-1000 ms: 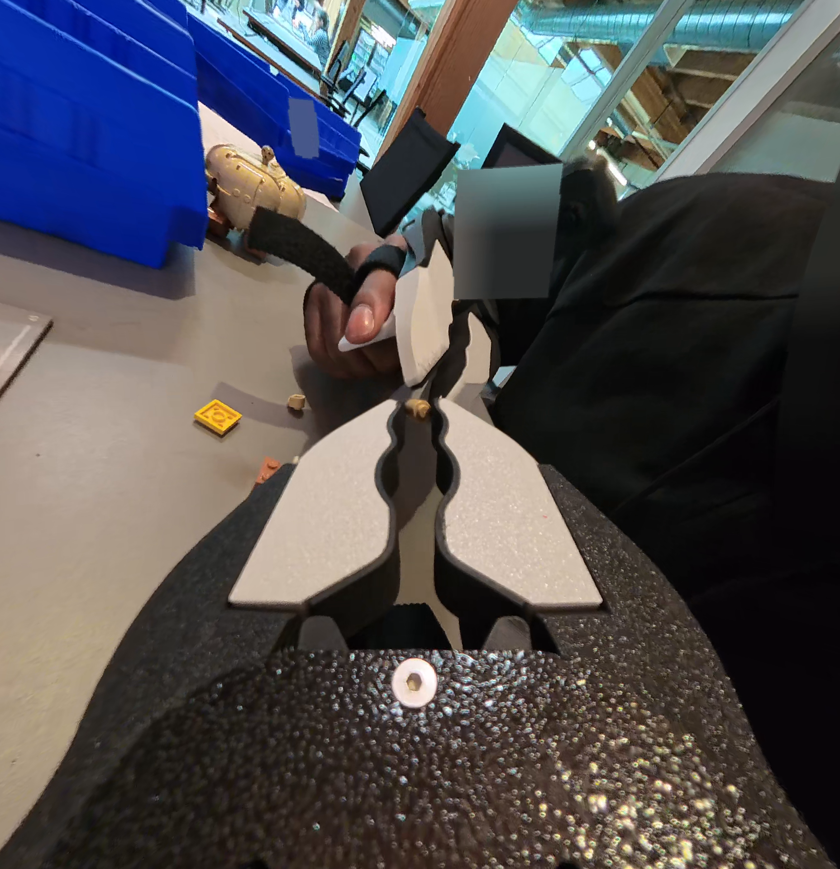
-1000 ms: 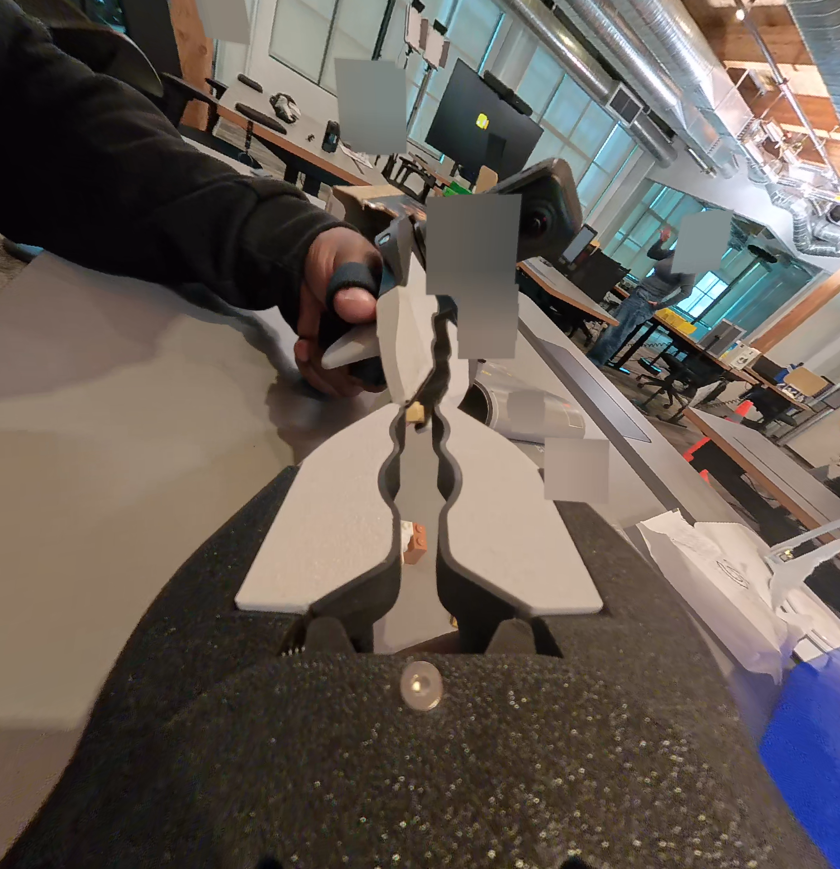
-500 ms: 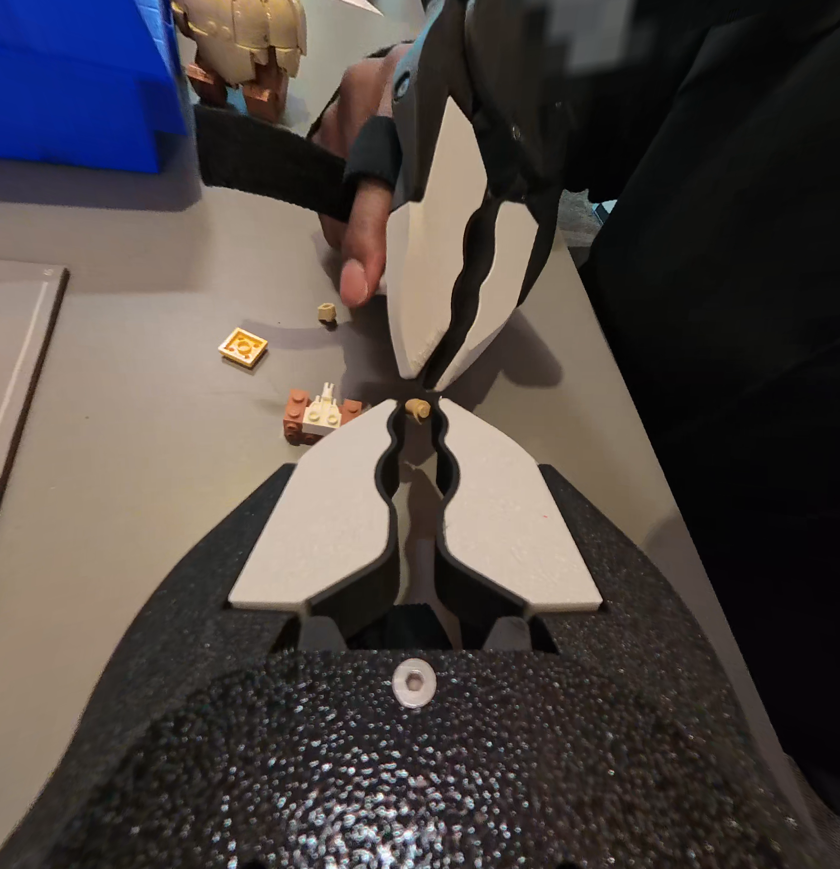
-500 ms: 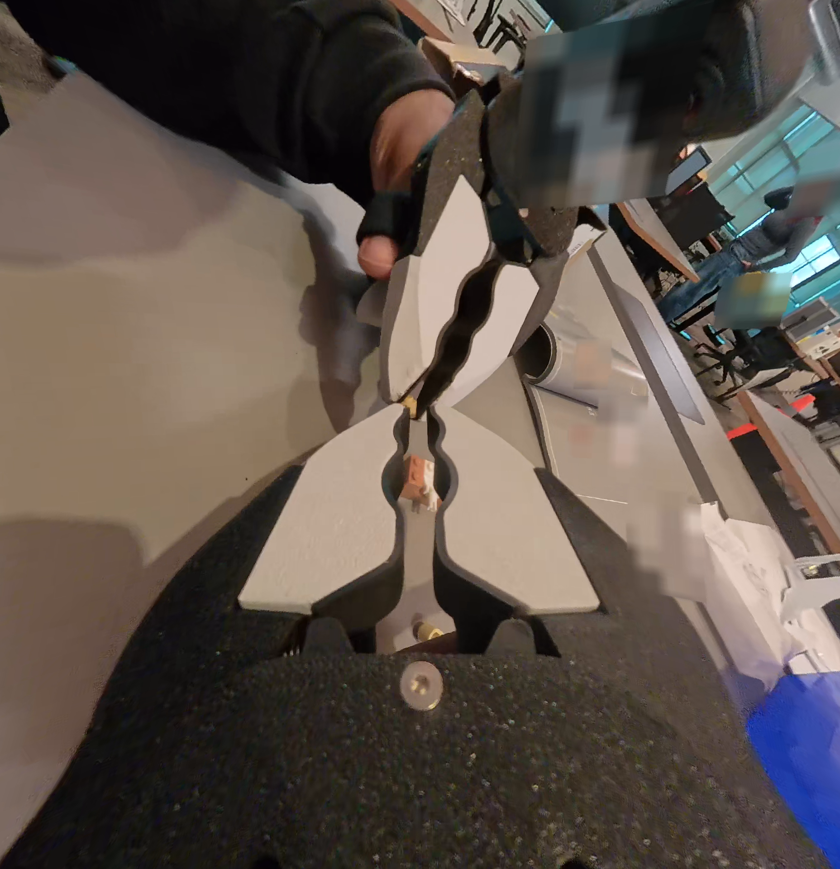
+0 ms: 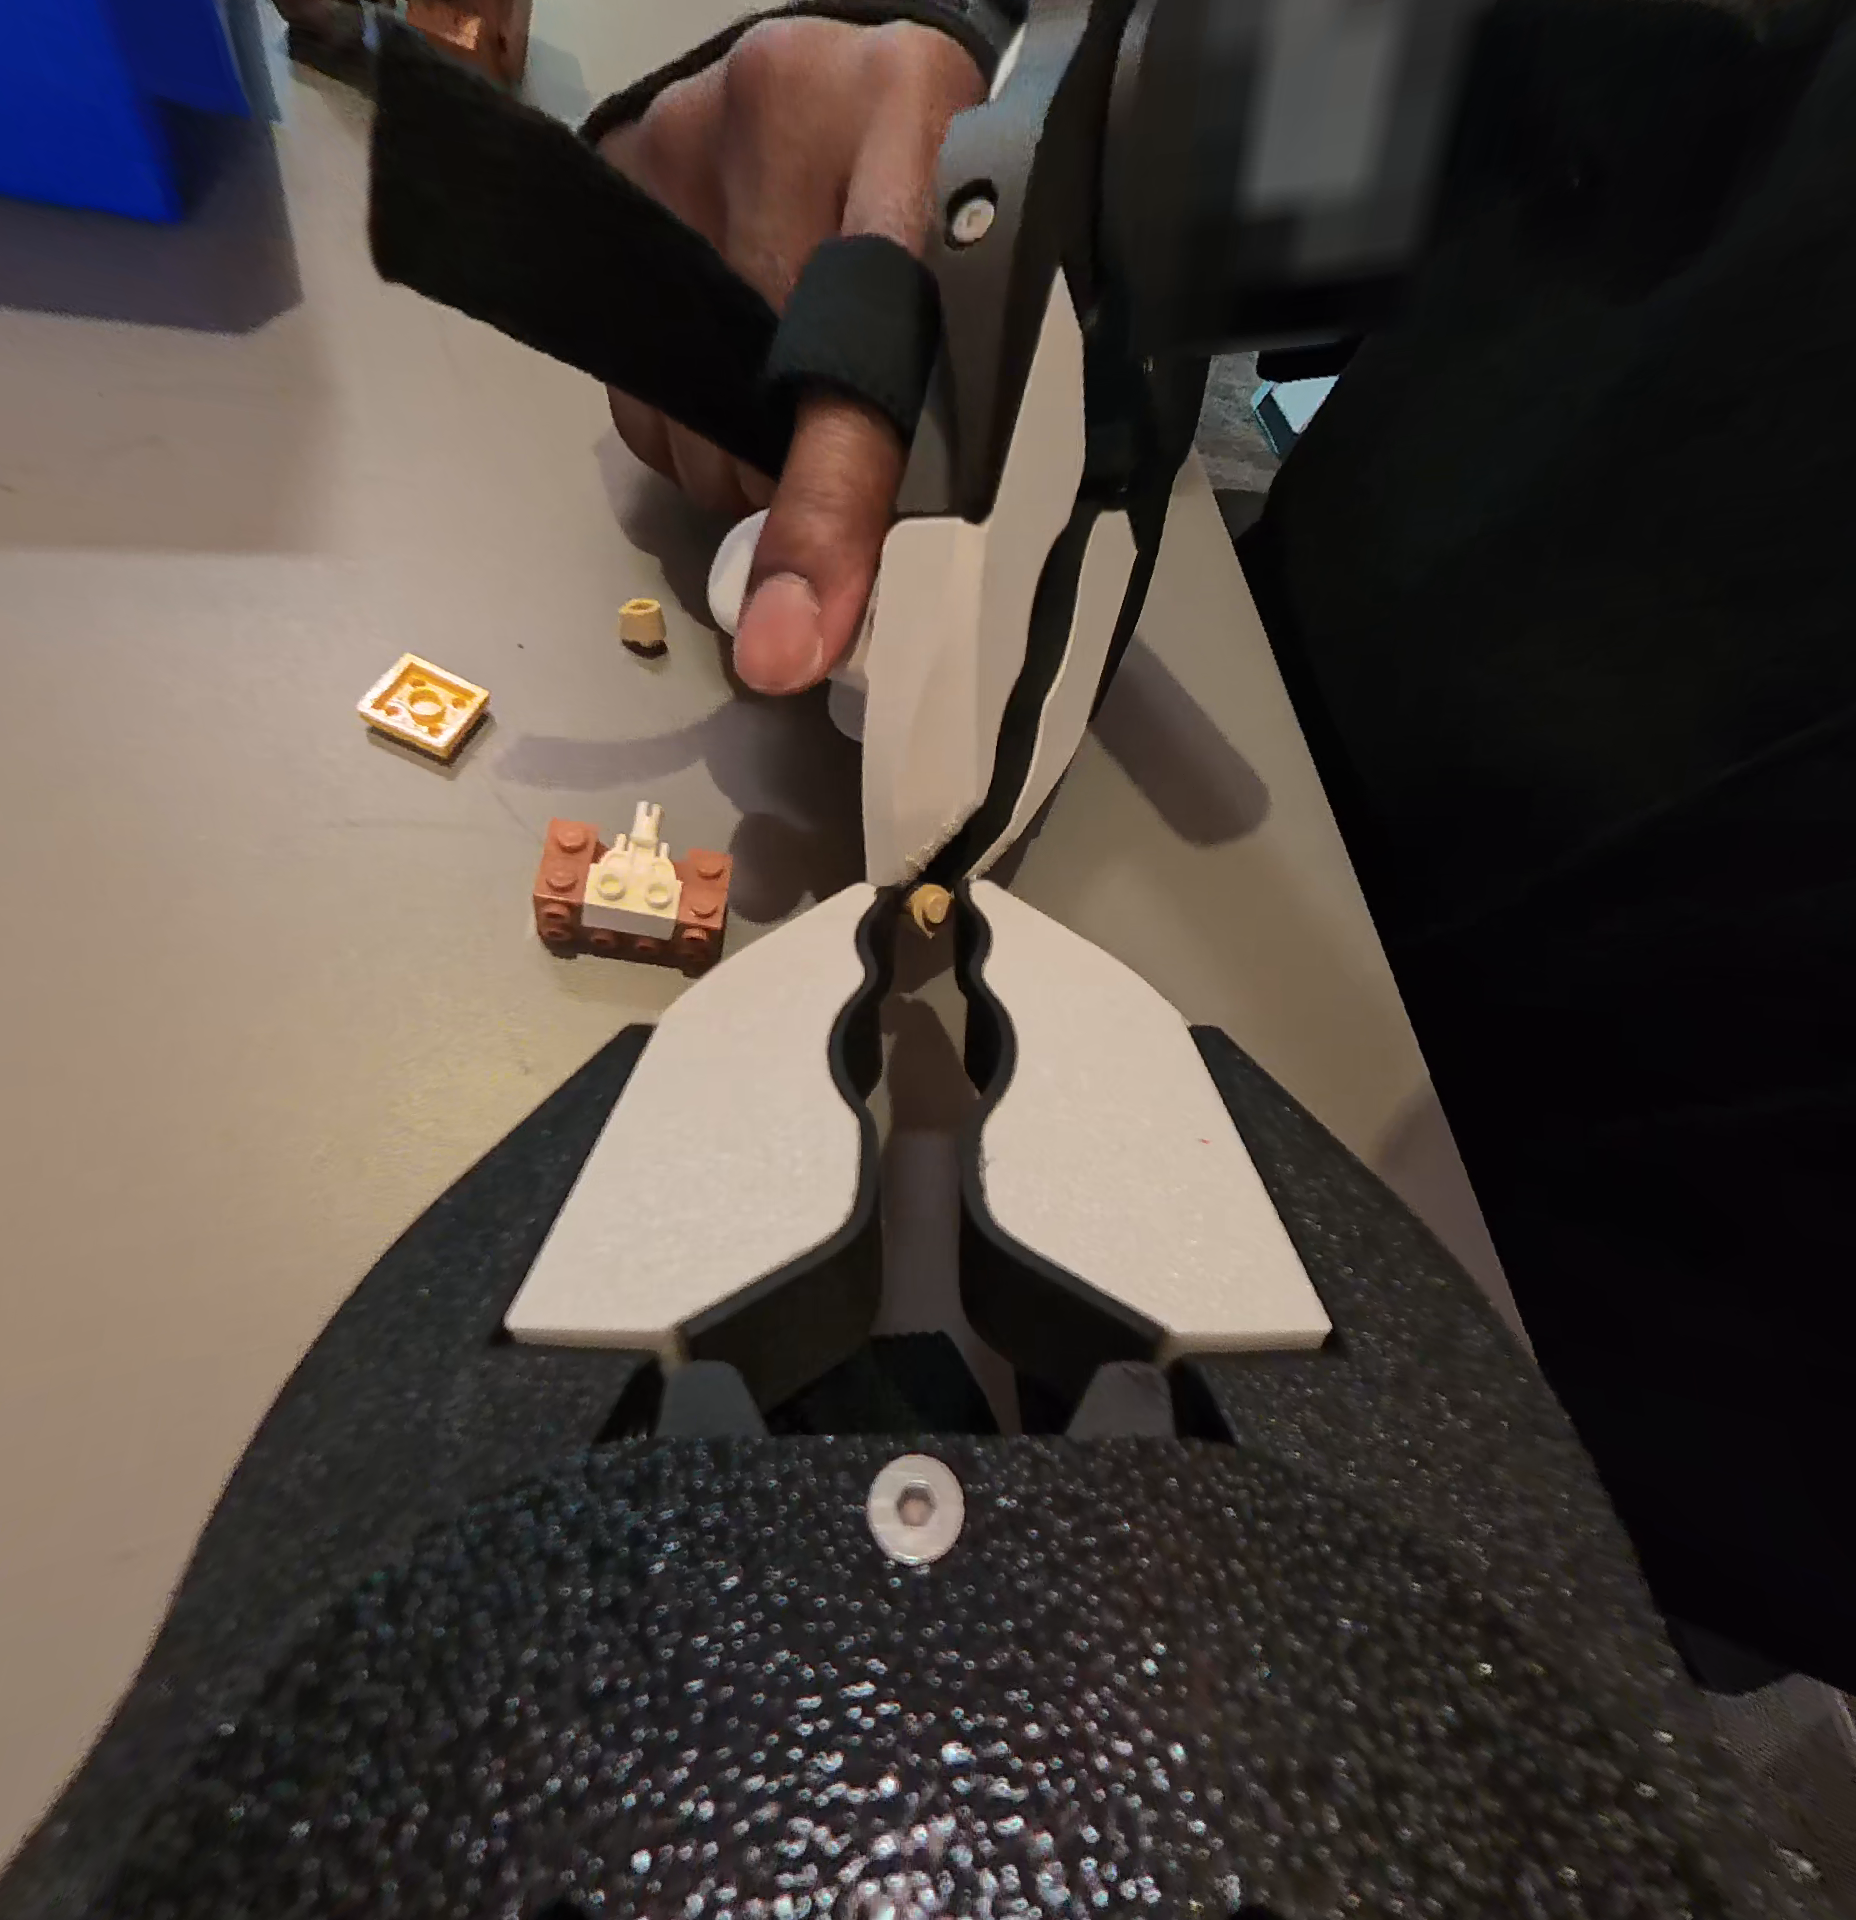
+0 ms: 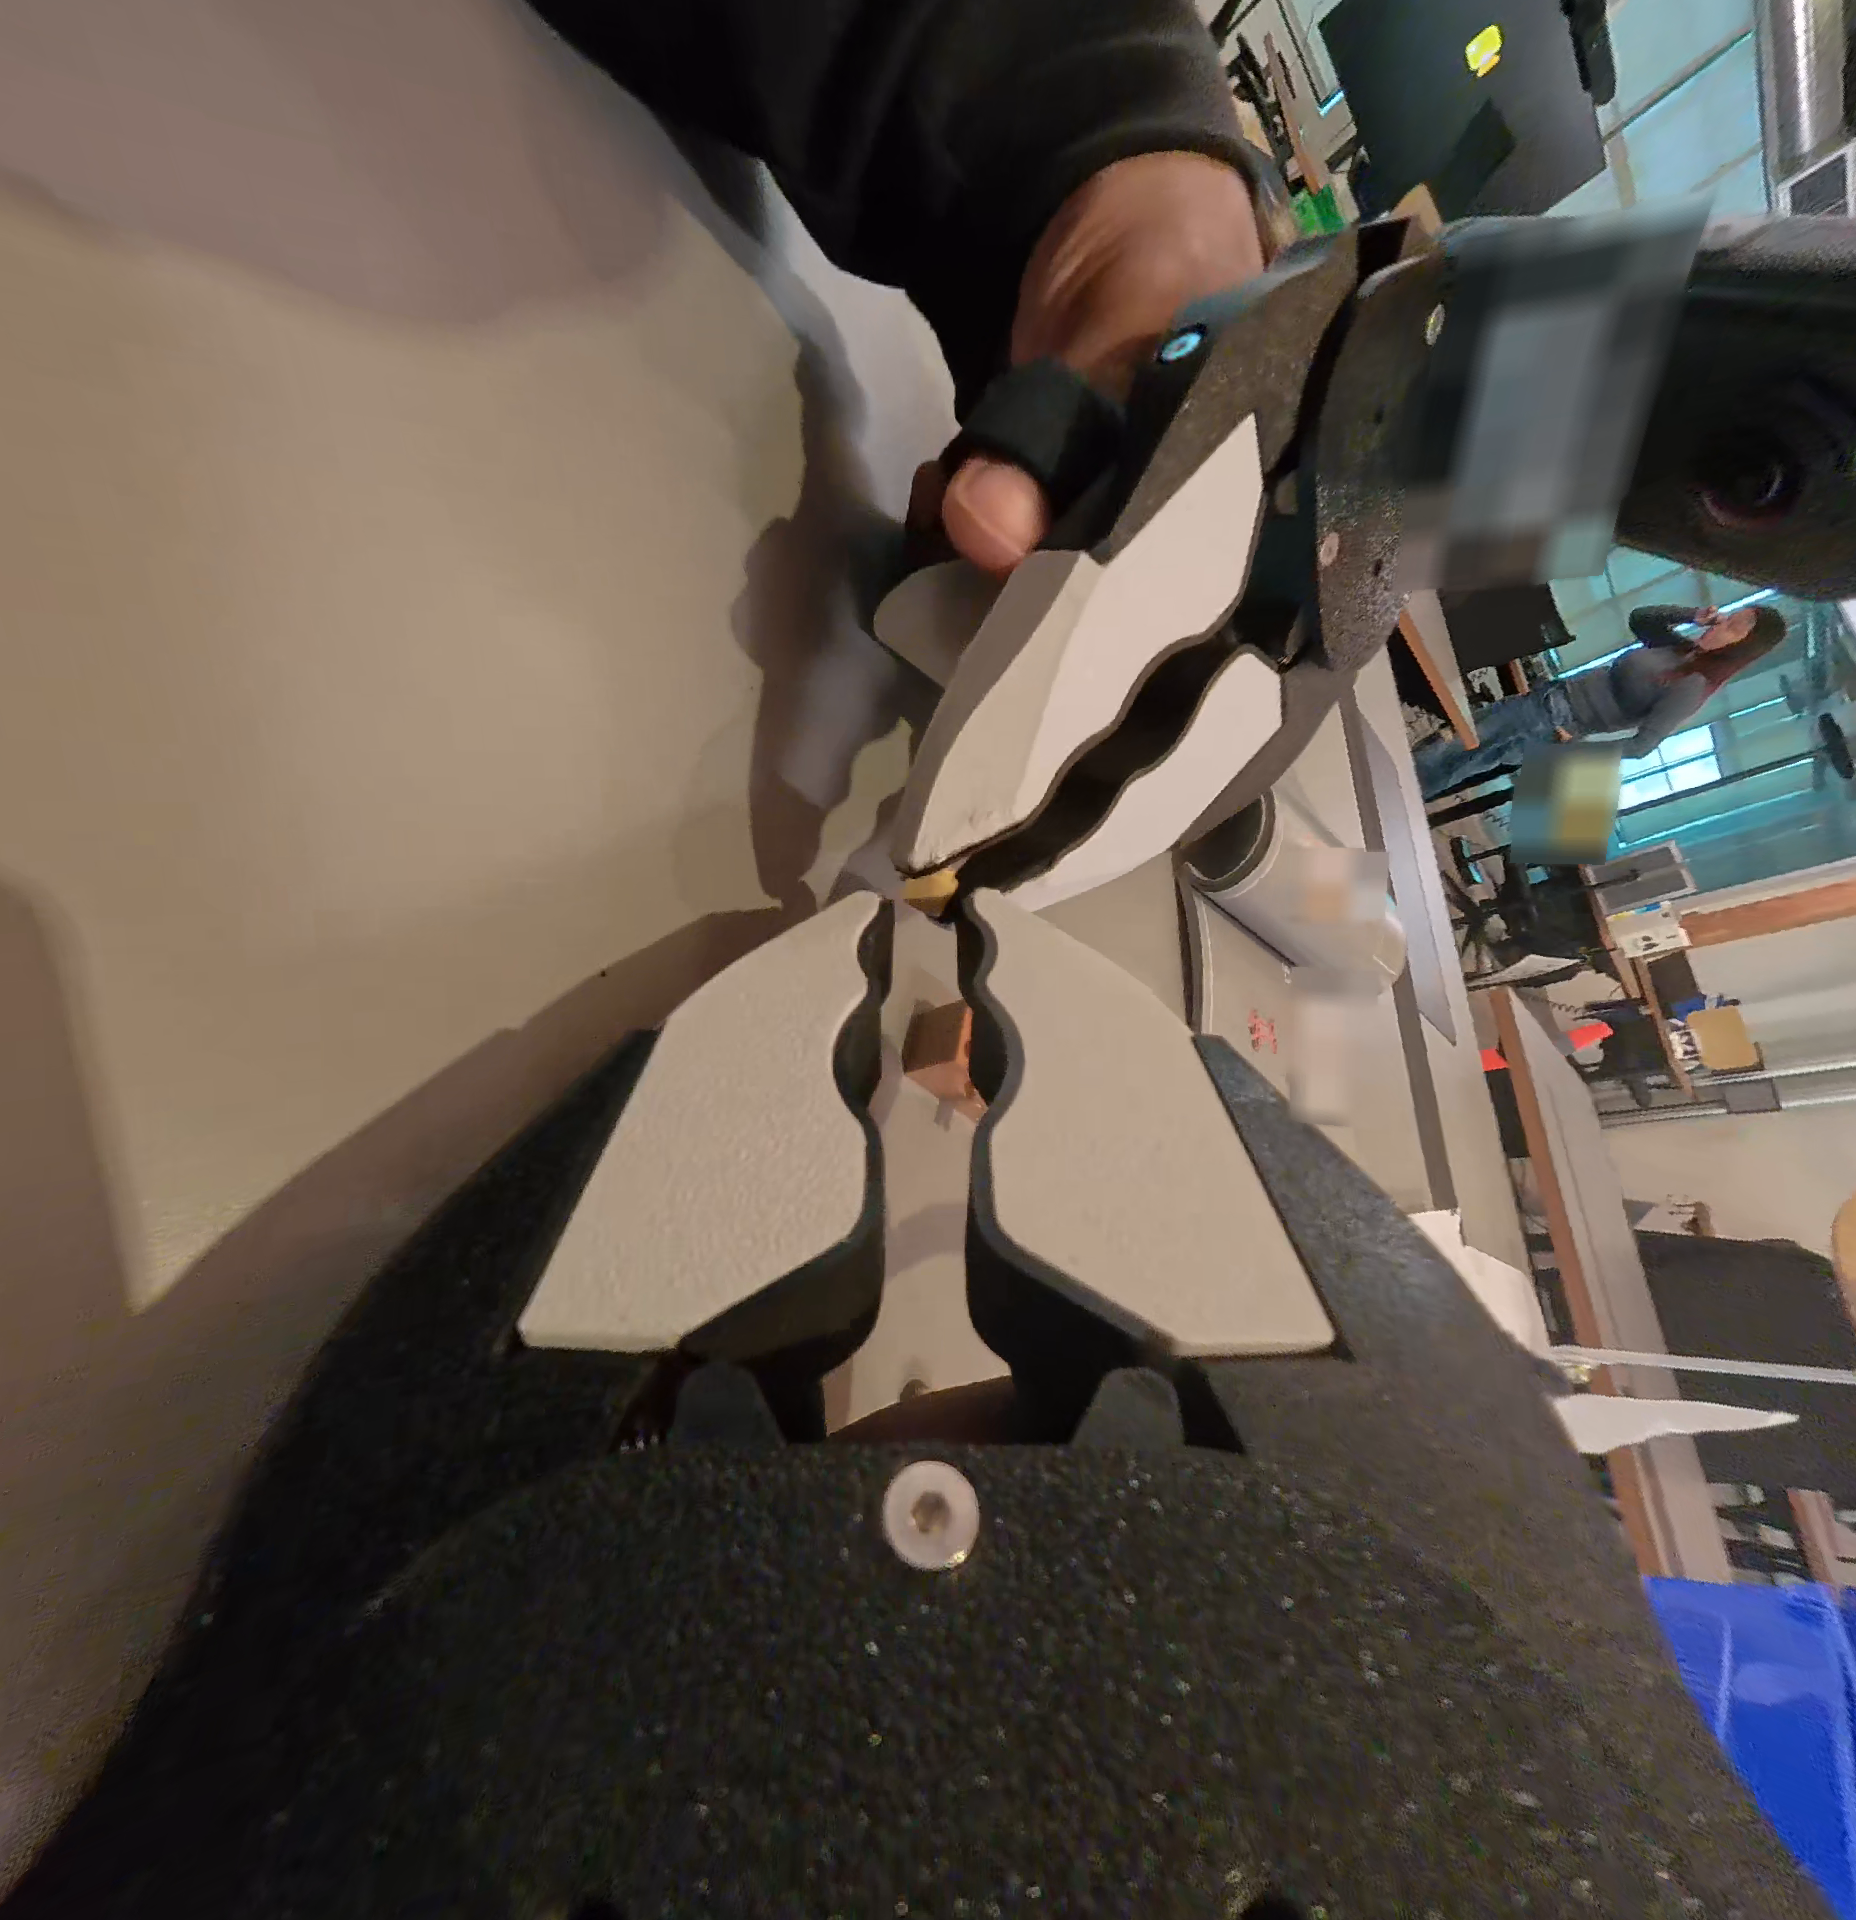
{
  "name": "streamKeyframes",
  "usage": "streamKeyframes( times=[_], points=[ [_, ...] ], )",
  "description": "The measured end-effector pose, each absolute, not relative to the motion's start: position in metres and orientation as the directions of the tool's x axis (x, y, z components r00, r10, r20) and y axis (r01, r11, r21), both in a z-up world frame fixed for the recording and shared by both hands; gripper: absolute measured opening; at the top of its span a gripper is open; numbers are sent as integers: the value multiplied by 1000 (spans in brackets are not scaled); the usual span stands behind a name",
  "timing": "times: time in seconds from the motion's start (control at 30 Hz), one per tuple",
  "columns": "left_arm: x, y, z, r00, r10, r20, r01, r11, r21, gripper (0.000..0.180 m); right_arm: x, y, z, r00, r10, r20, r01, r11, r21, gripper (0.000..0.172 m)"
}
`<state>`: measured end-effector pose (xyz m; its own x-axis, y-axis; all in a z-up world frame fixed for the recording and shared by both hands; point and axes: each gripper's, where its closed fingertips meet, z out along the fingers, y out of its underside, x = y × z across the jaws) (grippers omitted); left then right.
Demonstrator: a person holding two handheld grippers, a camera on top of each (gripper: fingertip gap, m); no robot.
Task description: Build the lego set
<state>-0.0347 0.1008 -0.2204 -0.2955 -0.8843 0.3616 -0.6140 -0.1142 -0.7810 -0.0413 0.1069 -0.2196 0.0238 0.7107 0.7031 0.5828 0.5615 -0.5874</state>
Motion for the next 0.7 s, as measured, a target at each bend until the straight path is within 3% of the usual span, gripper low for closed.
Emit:
streamKeyframes(
  times=[0.2,0.7],
  points=[
    [-33,105,-219,-266,-883,386,-610,-156,-777,10,-41,113,-218,43,662,748,600,582,-549,7],
    [-31,119,-212,-209,-899,385,-563,-211,-799,15,-36,129,-205,176,634,753,616,526,-586,2]
  ],
)
